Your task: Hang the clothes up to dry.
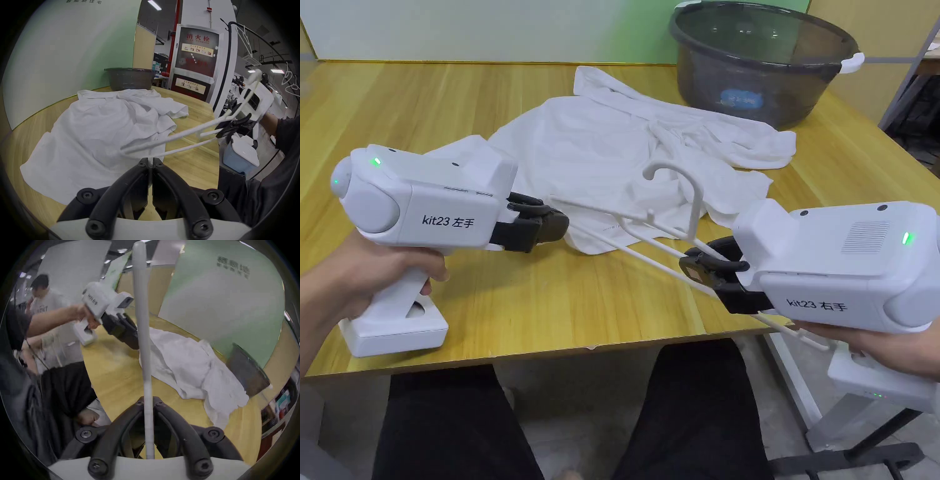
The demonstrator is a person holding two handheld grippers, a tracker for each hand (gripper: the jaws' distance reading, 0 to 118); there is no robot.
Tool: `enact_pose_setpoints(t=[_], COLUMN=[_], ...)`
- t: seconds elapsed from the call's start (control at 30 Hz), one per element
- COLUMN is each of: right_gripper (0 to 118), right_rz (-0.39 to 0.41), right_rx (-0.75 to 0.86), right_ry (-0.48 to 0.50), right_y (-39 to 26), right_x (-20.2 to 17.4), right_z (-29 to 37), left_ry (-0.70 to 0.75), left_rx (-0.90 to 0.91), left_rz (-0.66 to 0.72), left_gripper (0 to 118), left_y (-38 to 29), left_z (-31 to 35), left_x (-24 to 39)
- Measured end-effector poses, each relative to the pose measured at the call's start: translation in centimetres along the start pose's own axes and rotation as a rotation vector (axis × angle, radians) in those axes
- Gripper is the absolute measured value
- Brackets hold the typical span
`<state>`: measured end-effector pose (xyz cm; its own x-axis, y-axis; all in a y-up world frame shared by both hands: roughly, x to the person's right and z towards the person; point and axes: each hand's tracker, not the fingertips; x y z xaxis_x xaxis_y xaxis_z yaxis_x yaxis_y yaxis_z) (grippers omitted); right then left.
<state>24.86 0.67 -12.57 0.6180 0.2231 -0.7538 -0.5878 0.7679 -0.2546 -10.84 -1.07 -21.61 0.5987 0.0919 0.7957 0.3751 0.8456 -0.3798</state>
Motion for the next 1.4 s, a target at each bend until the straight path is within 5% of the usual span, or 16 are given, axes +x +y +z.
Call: enact_pose_setpoints(t=[0.13,0.43,0.67,1.2,1.4], right_gripper=[5,5,5,5,5], right_rz=[-0.135,-0.118,-0.218,-0.114,-0.025], right_rx=[-0.022,-0.031,-0.047,-0.089,-0.064], right_ry=[0.075,0.053,0.066,0.049,0.082], right_y=[0.1,3.1,6.0,9.5,8.6], right_x=[0.5,-0.5,1.3,1.2,1.1], right_z=[-0.2,-4.2,-9.3,-13.5,-12.7], left_ry=[-0.005,-0.021,-0.022,-0.029,0.002], left_rx=[0.019,0.017,0.042,0.117,0.346], left_rz=[0.008,0.016,0.044,0.1,0.211], left_gripper=[0,0,0,0,0], left_y=[0.2,-0.1,-0.2,-0.7,0.1], left_z=[0.4,0.5,1.1,2.0,4.3], left_x=[-0.1,-0.2,-0.7,-2.6,-4.1])
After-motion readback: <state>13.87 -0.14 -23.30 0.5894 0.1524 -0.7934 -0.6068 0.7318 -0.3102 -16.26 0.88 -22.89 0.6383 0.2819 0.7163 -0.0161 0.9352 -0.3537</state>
